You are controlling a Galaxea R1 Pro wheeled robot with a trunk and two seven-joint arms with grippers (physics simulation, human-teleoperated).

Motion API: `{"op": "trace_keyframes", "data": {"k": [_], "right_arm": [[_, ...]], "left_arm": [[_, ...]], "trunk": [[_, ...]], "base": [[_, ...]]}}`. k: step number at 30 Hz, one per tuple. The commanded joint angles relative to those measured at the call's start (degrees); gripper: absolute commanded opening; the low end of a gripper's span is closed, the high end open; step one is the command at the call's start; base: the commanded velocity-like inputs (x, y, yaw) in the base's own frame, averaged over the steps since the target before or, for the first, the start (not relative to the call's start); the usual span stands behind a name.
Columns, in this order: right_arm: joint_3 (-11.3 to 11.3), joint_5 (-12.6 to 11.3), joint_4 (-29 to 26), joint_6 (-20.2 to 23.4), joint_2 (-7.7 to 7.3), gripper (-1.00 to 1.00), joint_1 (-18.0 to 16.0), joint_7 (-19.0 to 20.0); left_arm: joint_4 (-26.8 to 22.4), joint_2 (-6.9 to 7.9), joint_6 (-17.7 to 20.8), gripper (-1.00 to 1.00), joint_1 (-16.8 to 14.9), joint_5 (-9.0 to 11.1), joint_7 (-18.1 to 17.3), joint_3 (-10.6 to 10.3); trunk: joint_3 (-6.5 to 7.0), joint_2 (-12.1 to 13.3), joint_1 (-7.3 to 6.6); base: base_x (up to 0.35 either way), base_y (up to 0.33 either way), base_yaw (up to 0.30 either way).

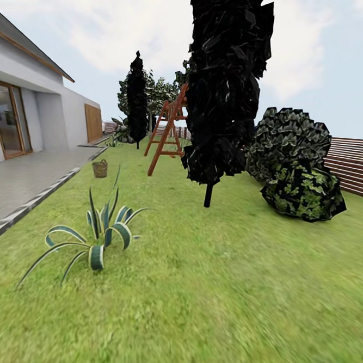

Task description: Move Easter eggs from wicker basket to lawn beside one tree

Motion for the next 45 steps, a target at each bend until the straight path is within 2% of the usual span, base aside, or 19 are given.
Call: {"op": "trace_keyframes", "data": {"k": [1, 4, 7, 10, 21, 31, 45], "right_arm": [[0.36, -0.06, 0.21, -0.36, 0.02, 1.0, -0.1, 0.01], [0.46, 0.13, 0.21, -0.36, 0.05, 1.0, -0.1, 0.01], [0.53, 0.27, 0.39, -0.45, -0.93, 1.0, -0.11, 0.08], [0.48, 0.25, 0.39, -0.49, -1.32, 1.0, -0.11, 0.06], [0.4, 0.18, 0.05, -0.84, -0.91, 1.0, -0.11, -0.02], [0.22, -0.35, 0.04, -0.89, -0.99, 1.0, -0.11, -0.15], [0.2, -0.34, 0.03, -0.8, -1.0, 1.0, -0.11, -0.35]], "left_arm": [[-0.11, 0.01, -0.04, 1.0, 0.04, 0.01, -0.01, -0.03], [-0.11, 0.01, -0.07, 1.0, 0.04, 0.01, -0.01, -0.03], [-0.9, 0.88, -0.16, 1.0, 0.04, 0.01, -0.27, -0.3], [-0.87, 0.85, -0.16, 1.0, 0.04, 0.01, -0.25, -0.22], [-0.9, 0.45, -0.05, 1.0, 0.04, 0.09, -0.18, -0.03], [-0.9, 0.51, -0.04, 1.0, 0.04, 0.1, -0.18, -0.03], [-0.97, 0.47, -0.04, 1.0, 0.04, 0.1, -0.18, -0.03]], "trunk": [[-0.05, -0.02, 0.04], [-0.05, -0.02, 0.04], [-0.05, -0.03, 0.04], [-0.05, -0.03, 0.04], [-0.05, -0.03, 0.04], [-0.05, -0.03, 0.04], [-0.05, -0.03, 0.04]], "base": [[0.342, 0.0, 0.0], [0.269, 0.0, 0.0], [0.0, 0.0, 0.0], [0.0, 0.0, 0.0], [0.121, -0.103, 0.009], [0.257, -0.182, 0.249], [0.327, -0.028, 0.289]]}}
